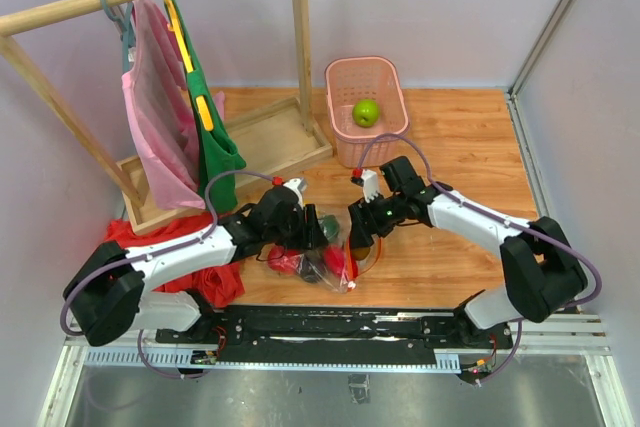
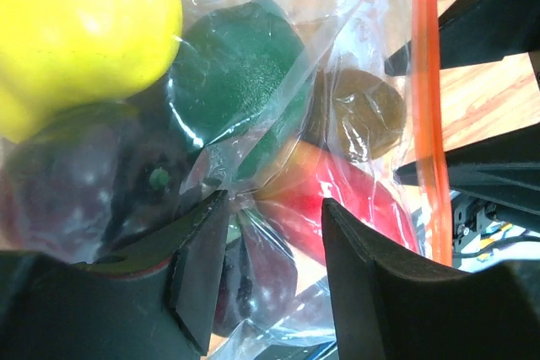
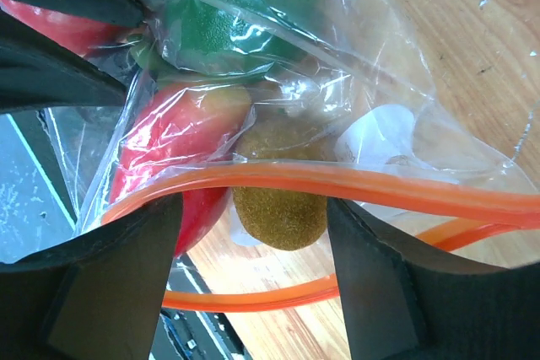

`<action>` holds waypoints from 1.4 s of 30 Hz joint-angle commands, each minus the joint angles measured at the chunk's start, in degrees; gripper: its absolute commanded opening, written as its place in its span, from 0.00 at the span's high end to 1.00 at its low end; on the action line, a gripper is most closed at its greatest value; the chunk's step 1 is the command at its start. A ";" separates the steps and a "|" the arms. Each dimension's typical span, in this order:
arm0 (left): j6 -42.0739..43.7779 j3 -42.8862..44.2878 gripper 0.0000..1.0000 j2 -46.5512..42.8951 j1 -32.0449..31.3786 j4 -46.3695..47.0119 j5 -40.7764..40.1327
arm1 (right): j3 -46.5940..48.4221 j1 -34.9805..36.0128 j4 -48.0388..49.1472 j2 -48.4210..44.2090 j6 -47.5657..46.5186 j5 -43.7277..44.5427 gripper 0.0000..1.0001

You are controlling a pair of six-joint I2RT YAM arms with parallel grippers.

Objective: Open the zip-top bag and remove the fake food
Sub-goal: Pick up the fake fruit from the zipper food storage bag.

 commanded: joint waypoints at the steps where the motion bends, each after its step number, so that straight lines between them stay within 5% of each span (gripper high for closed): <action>1: 1.55 2.04 0.47 -3.54 0.36 -1.87 -1.27 | -1.39 0.98 -1.27 -2.03 -4.62 2.43 0.30; 9: 2.76 4.92 0.43 -5.76 0.44 -3.96 -0.49 | -0.08 1.66 -4.65 -1.18 -9.90 2.84 0.28; 26: -1.96 0.64 0.44 -15.49 0.45 -2.61 -1.60 | 4.30 10.35 -4.42 6.91 -13.04 19.21 0.29; 35: -4.19 -1.80 0.44 -19.54 0.45 -0.12 -2.66 | 5.09 11.06 -6.06 6.26 -15.71 20.19 0.49; 42: -7.71 -4.05 0.43 -19.60 0.45 7.05 -2.25 | 5.30 8.16 -7.73 -0.72 -20.12 11.97 0.68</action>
